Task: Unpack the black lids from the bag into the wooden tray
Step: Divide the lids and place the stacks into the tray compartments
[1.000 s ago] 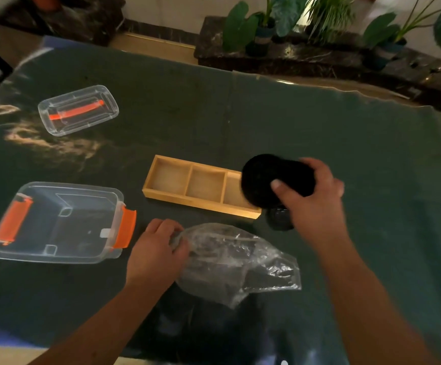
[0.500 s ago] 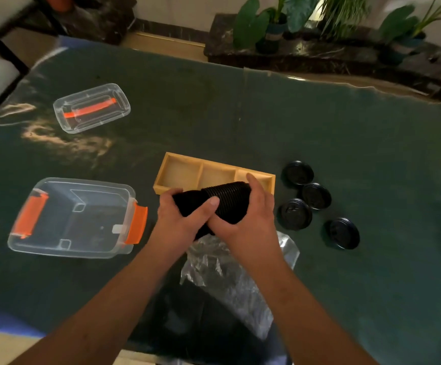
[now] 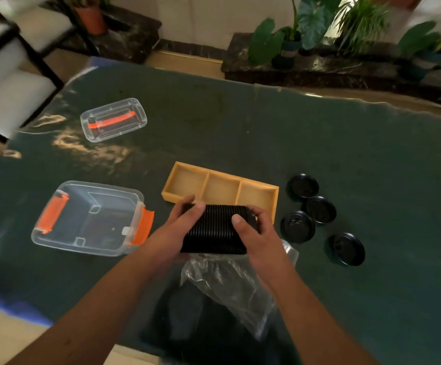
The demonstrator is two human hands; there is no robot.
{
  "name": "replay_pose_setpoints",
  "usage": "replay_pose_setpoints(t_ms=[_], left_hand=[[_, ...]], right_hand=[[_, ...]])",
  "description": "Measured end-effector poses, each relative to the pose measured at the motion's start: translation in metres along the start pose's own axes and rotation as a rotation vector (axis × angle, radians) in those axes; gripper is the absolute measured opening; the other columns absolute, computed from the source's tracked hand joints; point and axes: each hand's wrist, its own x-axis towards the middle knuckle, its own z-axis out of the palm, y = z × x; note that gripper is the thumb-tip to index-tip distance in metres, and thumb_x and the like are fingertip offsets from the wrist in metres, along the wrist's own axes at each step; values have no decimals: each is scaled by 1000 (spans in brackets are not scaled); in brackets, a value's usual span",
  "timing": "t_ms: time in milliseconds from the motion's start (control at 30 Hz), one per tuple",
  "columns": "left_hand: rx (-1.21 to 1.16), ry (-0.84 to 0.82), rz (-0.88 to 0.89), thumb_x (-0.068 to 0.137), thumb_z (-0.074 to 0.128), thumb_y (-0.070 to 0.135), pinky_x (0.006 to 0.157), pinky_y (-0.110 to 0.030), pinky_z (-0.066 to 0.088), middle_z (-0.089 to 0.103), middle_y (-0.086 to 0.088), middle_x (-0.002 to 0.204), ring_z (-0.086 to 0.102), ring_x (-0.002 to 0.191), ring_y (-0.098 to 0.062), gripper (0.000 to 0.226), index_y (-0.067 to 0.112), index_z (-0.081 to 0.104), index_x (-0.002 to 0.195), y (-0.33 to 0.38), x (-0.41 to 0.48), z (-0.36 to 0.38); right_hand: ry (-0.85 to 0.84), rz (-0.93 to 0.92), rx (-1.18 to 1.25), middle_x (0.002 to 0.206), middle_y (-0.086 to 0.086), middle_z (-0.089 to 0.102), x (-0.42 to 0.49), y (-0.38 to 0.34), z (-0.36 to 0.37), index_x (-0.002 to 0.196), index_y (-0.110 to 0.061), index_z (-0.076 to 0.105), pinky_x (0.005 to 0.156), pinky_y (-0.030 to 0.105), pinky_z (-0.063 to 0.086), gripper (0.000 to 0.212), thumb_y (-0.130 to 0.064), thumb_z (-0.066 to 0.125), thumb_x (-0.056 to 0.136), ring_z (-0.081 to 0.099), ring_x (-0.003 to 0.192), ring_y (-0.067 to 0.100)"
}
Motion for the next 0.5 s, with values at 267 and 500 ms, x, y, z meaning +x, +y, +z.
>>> replay_pose_setpoints(t_ms=[267, 500], left_hand=[[-83, 50, 92, 62, 93, 15, 70, -46, 66, 68, -17, 133, 80, 102, -31, 83, 28, 57, 136, -13, -8, -27], [-243, 62, 115, 56, 95, 20, 68, -47, 65, 71, -11, 123, 81, 95, -29, 76, 31, 64, 125, -4, 16, -79]], right_hand=[[-291, 164, 357, 138, 16, 65, 10, 2, 27, 126, -35, 63, 90, 65, 60, 63, -32, 95, 72, 72, 117, 37], [-204, 226, 452, 139, 24, 64, 40, -10, 67, 137, -15, 56, 80, 55, 62, 61, -25, 81, 83, 71, 118, 40]])
